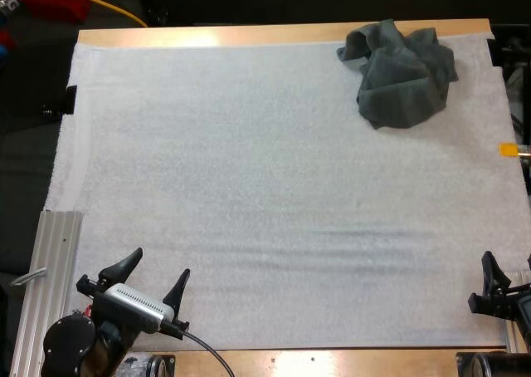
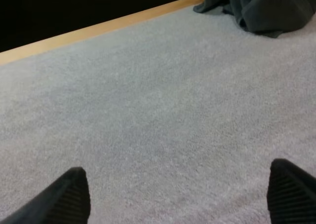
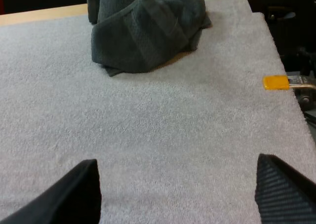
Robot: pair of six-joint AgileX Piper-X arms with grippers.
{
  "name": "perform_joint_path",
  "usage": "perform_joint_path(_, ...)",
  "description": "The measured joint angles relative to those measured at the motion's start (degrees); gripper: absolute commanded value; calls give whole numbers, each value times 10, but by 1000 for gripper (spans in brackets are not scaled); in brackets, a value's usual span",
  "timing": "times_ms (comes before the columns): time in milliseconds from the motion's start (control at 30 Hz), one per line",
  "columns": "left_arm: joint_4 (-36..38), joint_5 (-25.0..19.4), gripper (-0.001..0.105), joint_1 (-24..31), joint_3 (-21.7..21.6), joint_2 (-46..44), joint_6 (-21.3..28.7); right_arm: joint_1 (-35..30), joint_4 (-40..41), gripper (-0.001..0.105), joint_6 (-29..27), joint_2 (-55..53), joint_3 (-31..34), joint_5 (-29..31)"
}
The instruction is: Pick towel from pile, fold and stack
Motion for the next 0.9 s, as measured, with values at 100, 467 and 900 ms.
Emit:
perform_joint_path(100, -2, 0, 71, 0, 0, 0, 0, 0, 0, 64, 0, 0, 0, 0)
perform_joint_path(467, -2, 0, 71, 0, 0, 0, 0, 0, -1, 64, 0, 0, 0, 0)
perform_joint_path(900, -79, 28, 71, 0, -11, 0, -45, 0, -39, 64, -2, 60, -71, -52)
